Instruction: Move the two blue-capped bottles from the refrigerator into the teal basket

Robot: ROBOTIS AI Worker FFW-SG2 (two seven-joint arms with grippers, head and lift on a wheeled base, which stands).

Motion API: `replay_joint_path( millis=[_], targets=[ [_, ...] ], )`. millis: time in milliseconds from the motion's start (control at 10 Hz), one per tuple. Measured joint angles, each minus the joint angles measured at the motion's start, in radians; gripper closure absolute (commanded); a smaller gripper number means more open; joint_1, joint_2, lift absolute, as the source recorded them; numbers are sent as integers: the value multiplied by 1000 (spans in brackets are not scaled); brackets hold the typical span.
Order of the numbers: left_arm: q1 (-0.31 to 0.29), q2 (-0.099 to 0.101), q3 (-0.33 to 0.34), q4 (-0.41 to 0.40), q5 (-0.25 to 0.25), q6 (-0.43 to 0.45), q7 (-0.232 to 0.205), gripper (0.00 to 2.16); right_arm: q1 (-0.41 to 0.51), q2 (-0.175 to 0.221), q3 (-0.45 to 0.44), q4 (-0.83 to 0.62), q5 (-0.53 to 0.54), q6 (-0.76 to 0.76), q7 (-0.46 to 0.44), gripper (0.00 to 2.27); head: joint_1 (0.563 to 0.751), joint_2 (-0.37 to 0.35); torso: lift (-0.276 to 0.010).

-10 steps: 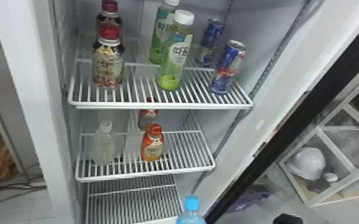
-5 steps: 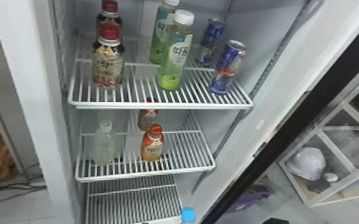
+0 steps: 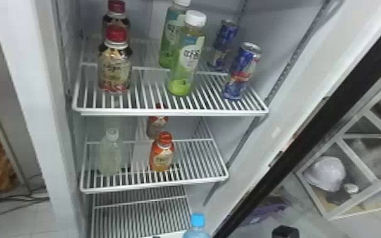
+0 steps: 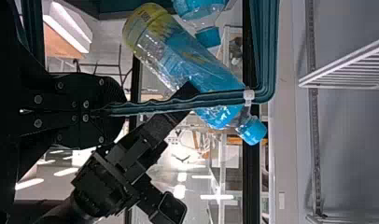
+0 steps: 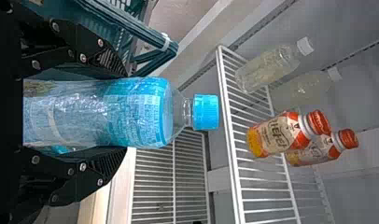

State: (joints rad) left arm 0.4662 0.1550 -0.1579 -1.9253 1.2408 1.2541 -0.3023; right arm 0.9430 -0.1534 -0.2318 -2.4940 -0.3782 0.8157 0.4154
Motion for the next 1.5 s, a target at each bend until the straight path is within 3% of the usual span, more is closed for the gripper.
replay_joint_path(
  millis=[700, 1200, 1500],
  targets=[
    [-2, 0, -1, 0, -1, 0, 2, 1174, -25, 8, -4, 51, 29, -97, 55, 412, 695, -350, -136],
    [-3, -3, -2, 0, -1, -1, 2, 1174, -49, 78, -7, 128, 130, -603, 9, 414, 695, -350, -136],
    [-5, -3, -3, 0, -3, -2, 4, 1174, -56, 84, 27, 161, 148, -784, -86, 414, 695, -350, -136]
  ],
)
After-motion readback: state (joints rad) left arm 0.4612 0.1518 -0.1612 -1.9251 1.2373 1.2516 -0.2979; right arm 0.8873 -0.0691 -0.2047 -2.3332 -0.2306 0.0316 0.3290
